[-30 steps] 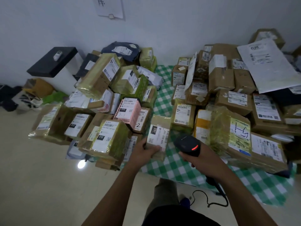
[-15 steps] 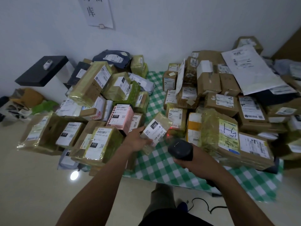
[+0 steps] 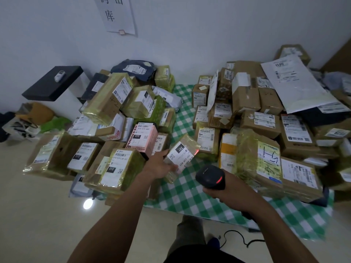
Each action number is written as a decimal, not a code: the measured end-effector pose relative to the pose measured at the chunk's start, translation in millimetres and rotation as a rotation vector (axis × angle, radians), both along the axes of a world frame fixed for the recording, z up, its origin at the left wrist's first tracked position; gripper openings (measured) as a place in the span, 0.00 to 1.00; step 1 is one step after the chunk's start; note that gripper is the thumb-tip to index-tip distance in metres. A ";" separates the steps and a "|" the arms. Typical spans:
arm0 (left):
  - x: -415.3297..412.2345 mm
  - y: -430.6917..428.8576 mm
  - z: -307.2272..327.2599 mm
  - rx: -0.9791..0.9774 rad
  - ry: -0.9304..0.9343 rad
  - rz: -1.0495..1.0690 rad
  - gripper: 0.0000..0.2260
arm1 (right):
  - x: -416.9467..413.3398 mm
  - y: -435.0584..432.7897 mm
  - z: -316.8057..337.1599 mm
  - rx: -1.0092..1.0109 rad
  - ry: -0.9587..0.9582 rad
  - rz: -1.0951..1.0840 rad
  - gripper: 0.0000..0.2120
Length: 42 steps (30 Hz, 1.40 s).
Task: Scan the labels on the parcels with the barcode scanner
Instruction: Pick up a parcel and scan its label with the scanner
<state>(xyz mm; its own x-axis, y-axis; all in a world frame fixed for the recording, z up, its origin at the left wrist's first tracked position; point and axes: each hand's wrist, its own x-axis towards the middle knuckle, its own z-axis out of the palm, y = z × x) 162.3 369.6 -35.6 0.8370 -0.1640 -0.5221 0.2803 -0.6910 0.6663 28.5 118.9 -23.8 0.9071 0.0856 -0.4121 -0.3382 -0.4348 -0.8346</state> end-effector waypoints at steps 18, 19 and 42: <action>-94.3 -43.7 -68.5 0.133 -0.264 0.107 0.24 | -4.4 18.7 -6.8 0.129 0.053 -0.111 0.19; -93.9 -47.2 -71.9 0.190 -0.219 0.062 0.30 | -4.3 19.0 -7.3 0.128 0.052 -0.122 0.20; -15.7 -72.6 -73.3 0.035 -0.225 0.097 0.30 | 11.7 9.3 -9.9 0.176 0.079 -0.333 0.19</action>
<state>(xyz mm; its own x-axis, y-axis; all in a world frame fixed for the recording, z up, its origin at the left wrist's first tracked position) 146.5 297.0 -109.0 0.9438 -0.0626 -0.3244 0.1932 -0.6919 0.6957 40.2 128.2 -33.7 0.8630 -0.1327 -0.4874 -0.5032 -0.1425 -0.8523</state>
